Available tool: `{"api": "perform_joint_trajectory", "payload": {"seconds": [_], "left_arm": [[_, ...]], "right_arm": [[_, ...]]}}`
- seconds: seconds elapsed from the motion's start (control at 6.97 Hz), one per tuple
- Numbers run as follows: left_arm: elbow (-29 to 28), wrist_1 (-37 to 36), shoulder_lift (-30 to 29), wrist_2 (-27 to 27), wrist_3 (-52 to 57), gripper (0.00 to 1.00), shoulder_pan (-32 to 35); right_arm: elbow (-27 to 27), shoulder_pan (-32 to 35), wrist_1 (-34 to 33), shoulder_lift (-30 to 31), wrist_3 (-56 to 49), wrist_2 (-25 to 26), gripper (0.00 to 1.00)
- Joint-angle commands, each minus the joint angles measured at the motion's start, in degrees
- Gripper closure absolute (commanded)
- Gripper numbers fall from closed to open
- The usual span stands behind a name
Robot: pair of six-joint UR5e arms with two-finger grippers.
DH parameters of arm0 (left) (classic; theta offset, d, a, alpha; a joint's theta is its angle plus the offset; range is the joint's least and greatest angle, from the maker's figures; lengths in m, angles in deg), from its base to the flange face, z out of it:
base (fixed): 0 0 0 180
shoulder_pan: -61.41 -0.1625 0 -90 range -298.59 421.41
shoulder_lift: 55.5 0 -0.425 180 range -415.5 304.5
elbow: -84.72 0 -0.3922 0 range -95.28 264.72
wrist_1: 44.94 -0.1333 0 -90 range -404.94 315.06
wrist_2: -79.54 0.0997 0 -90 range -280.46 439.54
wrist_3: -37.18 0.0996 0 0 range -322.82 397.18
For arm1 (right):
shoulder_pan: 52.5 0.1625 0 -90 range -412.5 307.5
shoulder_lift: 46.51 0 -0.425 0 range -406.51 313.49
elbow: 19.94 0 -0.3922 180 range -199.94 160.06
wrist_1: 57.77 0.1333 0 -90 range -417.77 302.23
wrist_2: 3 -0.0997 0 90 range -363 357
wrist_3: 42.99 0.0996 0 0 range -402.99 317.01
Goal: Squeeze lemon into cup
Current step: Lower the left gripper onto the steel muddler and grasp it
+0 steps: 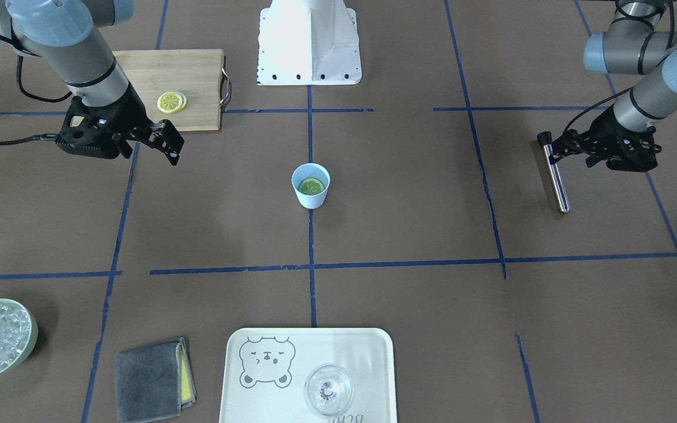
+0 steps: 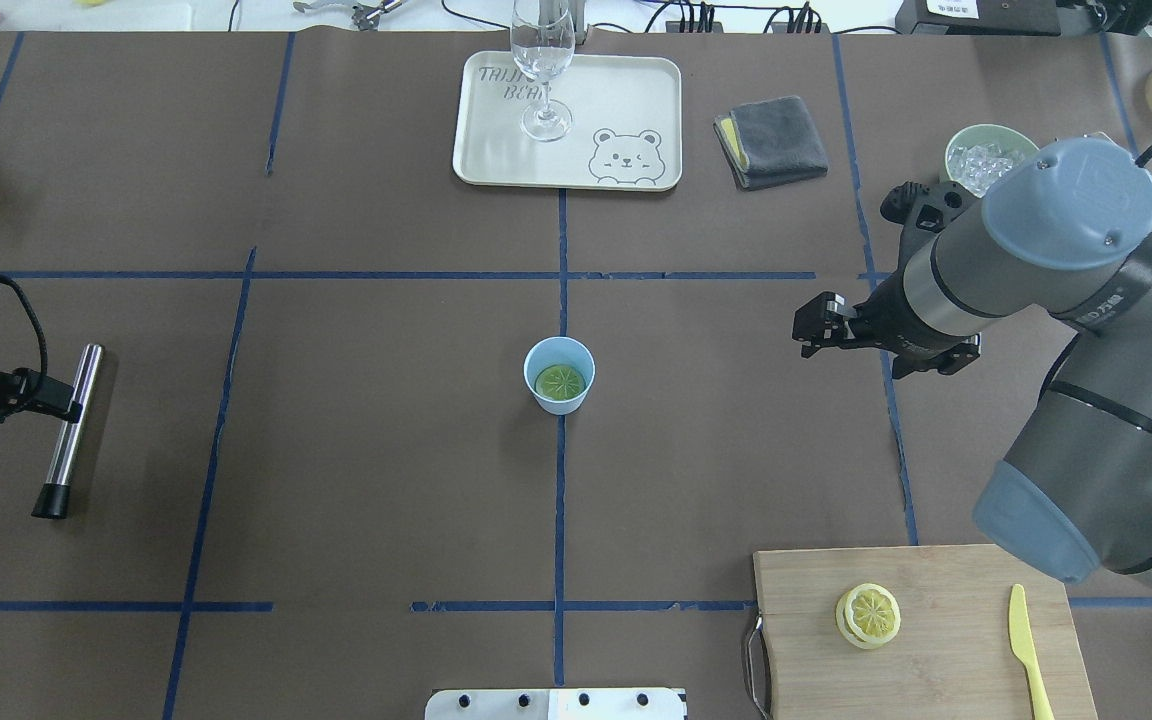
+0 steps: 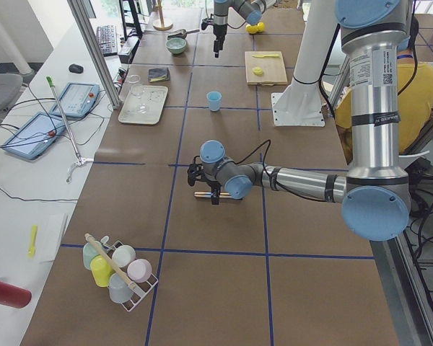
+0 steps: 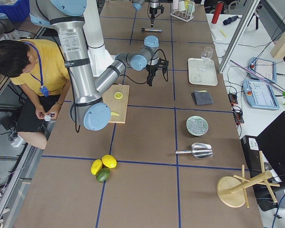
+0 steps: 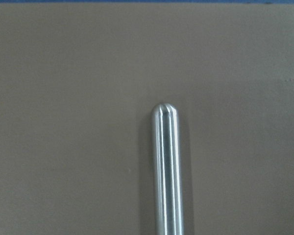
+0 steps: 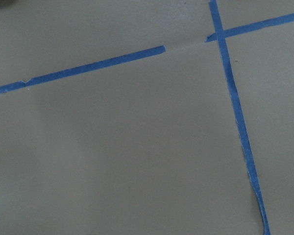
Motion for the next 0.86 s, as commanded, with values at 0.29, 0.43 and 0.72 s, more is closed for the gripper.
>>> {"api": "perform_joint_trajectory", "payload": {"seconds": [0.29, 0.43, 0.72], "left_arm": [[-5.6, -0.5, -6.9, 5.8, 2.7, 0.04, -1.6], [-7.6, -0.5, -7.3, 5.9, 5.0, 0.04, -1.6], [-7.9, -0.7, -7.2, 8.4, 5.4, 0.13, -1.6]], "right_arm": [[0.0, -0.1, 0.0, 0.2, -0.1, 0.4, 0.0], [0.1, -0.1, 0.0, 0.2, -0.1, 0.5, 0.0], [0.1, -0.2, 0.0, 0.0, -0.1, 0.5, 0.0]]}}
